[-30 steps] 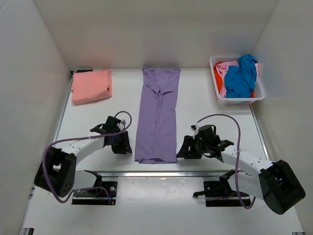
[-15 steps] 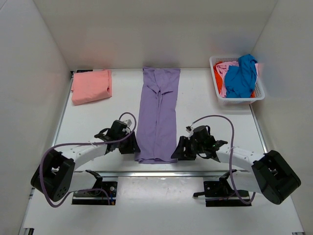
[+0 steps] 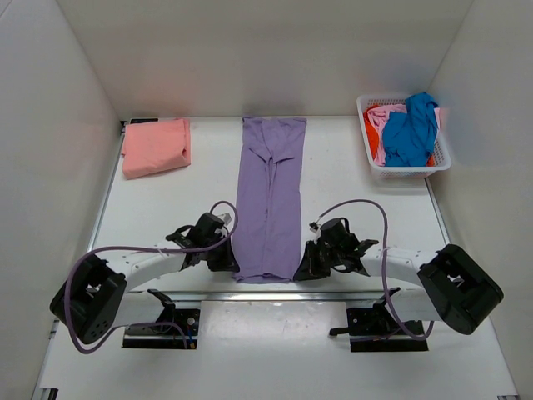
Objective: Fold and stack the t-shirts
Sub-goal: Grab the bottom of the folded rectangular tshirt with both arms
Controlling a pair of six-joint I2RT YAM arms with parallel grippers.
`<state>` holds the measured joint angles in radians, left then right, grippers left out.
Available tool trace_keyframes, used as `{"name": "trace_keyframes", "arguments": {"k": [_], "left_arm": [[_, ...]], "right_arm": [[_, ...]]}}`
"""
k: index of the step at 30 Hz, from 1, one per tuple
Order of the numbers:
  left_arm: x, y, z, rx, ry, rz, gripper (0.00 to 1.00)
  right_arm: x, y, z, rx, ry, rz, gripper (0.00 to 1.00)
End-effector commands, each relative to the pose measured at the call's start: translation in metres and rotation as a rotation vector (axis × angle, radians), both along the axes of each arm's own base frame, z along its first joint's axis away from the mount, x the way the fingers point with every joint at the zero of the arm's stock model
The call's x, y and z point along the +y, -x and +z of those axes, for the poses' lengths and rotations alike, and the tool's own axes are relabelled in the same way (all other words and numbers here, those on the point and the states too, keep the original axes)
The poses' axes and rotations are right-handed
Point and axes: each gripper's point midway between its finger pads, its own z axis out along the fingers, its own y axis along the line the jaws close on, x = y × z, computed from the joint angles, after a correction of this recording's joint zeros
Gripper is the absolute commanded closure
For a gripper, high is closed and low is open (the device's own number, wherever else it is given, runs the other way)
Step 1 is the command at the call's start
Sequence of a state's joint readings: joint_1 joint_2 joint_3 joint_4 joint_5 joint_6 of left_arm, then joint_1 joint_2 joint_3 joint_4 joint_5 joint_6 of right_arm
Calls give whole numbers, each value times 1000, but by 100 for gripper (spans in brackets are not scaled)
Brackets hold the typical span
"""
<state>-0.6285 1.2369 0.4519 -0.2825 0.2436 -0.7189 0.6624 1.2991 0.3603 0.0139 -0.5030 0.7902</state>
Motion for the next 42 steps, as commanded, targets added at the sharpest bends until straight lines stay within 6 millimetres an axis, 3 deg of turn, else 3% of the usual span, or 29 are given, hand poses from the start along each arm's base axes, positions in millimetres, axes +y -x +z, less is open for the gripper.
{"name": "trace_keyframes", "arguments": {"k": [1, 6, 10, 14, 18, 21, 23, 24, 26, 27, 28, 29, 30, 31, 33, 34, 35, 36, 37, 38, 40, 42], "left_arm": [[10, 33, -4, 67, -55, -74, 100], [13, 65, 2, 88, -23, -105, 100], [12, 74, 4, 106, 16, -90, 100], [4, 61, 17, 82, 51, -92, 100], [-6, 31, 42, 29, 103, -89, 100], [-3, -8, 71, -53, 129, -54, 100], [7, -47, 87, -111, 135, 0, 100], [13, -64, 95, -139, 139, 34, 100], [14, -102, 110, -179, 147, 53, 100], [17, -117, 105, -160, 141, 69, 100], [17, -140, 122, -211, 153, 82, 100], [15, -162, 123, -207, 153, 92, 100], [15, -189, 128, -222, 156, 110, 100], [13, -200, 127, -223, 165, 111, 100], [9, -251, 136, -248, 187, 138, 100], [8, -261, 132, -232, 190, 144, 100], [8, -285, 130, -239, 193, 168, 88], [9, -302, 126, -226, 215, 178, 63], [10, -311, 110, -189, 222, 188, 54], [4, -318, 120, -187, 272, 174, 51], [5, -326, 117, -166, 311, 174, 45], [10, -317, 111, -163, 293, 177, 42]], "right_arm": [[-16, 29, -12, 65, 82, 49, 99], [-25, 61, -1, 110, 78, 102, 99], [-28, 73, 11, 132, 23, 117, 100], [-23, 71, 20, 134, -6, 141, 100], [-12, 51, 39, 103, -32, 157, 100], [-9, 17, 53, 65, -34, 142, 100], [-3, -14, 70, 19, -34, 133, 100], [-7, -23, 65, 32, -8, 137, 99], [-1, -62, 86, -37, 5, 134, 100], [-9, -74, 77, -19, 47, 127, 100], [-7, -95, 90, -67, 50, 123, 100], [-6, -118, 94, -73, 54, 109, 100], [-5, -140, 94, -85, 63, 105, 100], [-9, -155, 95, -101, 71, 96, 99], [-11, -205, 94, -127, 89, 67, 100], [-17, -218, 78, -91, 115, 54, 100], [-18, -241, 76, -102, 140, 37, 100], [-18, -264, 89, -152, 161, 16, 93], [-20, -273, 76, -131, 190, 3, 79], [-22, -288, 86, -167, 207, -13, 74], [-28, -298, 84, -157, 219, -47, 55], [-28, -303, 92, -199, 212, -55, 47]]}}
